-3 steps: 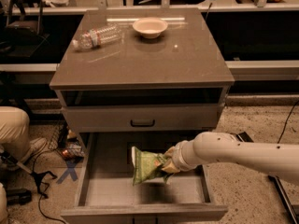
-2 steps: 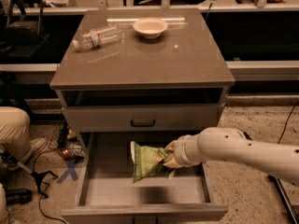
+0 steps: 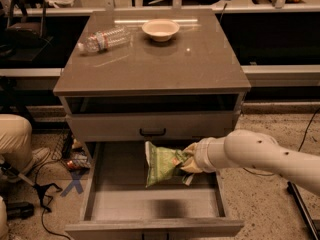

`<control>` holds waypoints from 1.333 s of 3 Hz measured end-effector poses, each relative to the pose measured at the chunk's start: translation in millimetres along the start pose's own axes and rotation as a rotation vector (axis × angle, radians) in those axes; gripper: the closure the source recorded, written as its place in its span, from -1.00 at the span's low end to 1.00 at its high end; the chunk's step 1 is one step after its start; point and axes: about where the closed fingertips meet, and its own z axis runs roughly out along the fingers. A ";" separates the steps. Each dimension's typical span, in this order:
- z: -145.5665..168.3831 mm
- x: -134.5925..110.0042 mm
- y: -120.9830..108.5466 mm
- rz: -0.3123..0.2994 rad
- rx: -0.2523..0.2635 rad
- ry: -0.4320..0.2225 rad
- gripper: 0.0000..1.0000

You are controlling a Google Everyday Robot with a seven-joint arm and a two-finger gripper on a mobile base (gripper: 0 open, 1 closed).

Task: Pick green jalapeno chip bag from middle drawer and place on counter

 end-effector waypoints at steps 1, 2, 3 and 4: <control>-69.4 -19.9 -38.6 0.009 0.091 -0.049 1.00; -165.6 -45.2 -76.9 0.001 0.217 -0.103 1.00; -165.2 -45.4 -76.7 0.000 0.216 -0.103 1.00; -173.7 -54.5 -92.9 0.005 0.224 -0.131 1.00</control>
Offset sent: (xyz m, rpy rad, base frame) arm 0.0034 -0.1025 0.2727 0.1143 -0.3240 -0.1338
